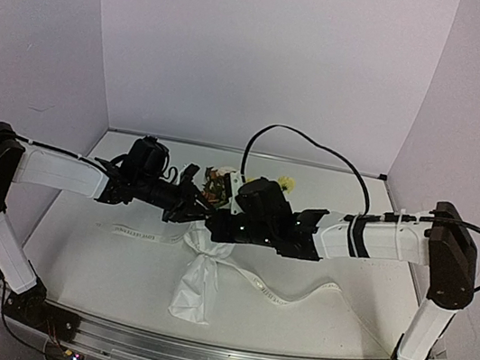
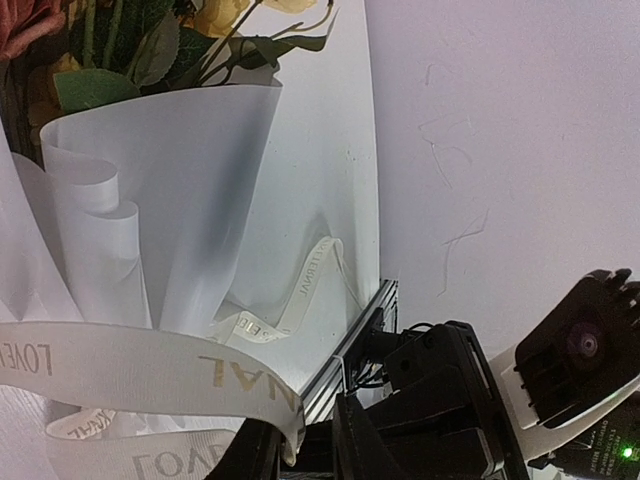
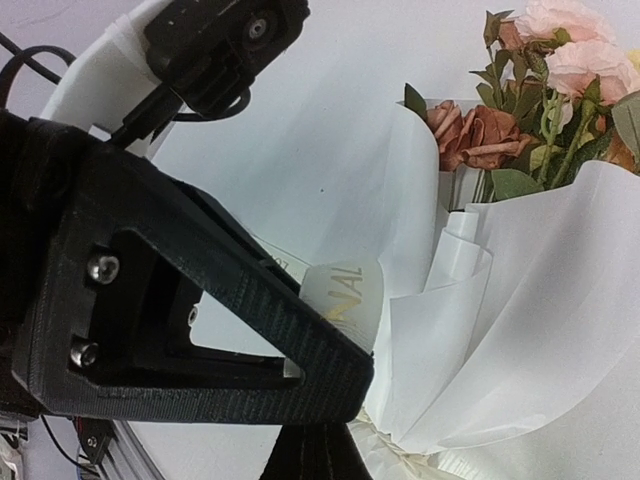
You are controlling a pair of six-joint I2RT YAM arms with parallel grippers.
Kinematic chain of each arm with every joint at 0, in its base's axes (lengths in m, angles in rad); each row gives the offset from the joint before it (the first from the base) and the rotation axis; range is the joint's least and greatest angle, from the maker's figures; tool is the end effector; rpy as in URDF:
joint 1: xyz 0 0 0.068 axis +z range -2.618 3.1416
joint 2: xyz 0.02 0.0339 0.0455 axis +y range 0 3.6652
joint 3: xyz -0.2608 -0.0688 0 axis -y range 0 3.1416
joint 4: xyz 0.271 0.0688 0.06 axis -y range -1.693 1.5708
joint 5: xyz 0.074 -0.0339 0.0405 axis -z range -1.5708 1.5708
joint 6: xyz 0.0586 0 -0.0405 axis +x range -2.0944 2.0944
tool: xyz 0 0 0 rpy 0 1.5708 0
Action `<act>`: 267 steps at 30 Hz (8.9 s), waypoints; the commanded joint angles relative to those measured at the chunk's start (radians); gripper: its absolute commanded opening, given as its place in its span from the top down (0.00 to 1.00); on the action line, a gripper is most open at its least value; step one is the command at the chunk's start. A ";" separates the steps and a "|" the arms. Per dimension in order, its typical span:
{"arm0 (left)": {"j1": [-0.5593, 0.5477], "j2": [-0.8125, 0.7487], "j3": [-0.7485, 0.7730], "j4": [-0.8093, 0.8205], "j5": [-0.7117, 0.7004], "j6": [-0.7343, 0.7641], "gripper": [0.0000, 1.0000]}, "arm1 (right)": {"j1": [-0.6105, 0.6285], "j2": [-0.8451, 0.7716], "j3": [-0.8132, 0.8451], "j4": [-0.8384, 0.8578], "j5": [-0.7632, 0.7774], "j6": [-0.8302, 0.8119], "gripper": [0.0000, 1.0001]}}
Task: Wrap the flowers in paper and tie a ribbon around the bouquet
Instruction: Cross the half-tied ribbon over the folded bouquet.
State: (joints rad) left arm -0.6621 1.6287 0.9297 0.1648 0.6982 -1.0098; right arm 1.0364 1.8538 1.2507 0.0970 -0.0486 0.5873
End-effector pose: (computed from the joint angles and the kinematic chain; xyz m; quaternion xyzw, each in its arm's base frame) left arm 0.2793 -0.2655 0.1849 0.0257 0.8333 -0.5446 0.0917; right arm 0.2349 0.4024 0.1954 -0.2038 0.8370 0.3826 0.3340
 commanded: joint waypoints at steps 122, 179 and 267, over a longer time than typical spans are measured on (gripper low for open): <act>-0.050 0.072 0.105 -0.188 0.107 0.595 0.76 | 0.122 -0.078 -0.067 -0.062 0.217 0.058 1.00; -0.051 -0.193 -0.065 -0.066 -0.083 0.674 1.00 | -0.237 -0.081 0.297 -0.662 0.174 0.353 1.00; 0.046 0.116 0.156 -0.123 0.415 0.688 1.00 | -0.019 -0.101 -0.051 0.039 -0.185 -0.041 0.53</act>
State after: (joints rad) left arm -0.6205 1.7361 1.0311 0.0737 1.0806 -0.3437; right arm 1.0107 1.7154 1.1311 0.1192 -0.2148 0.5707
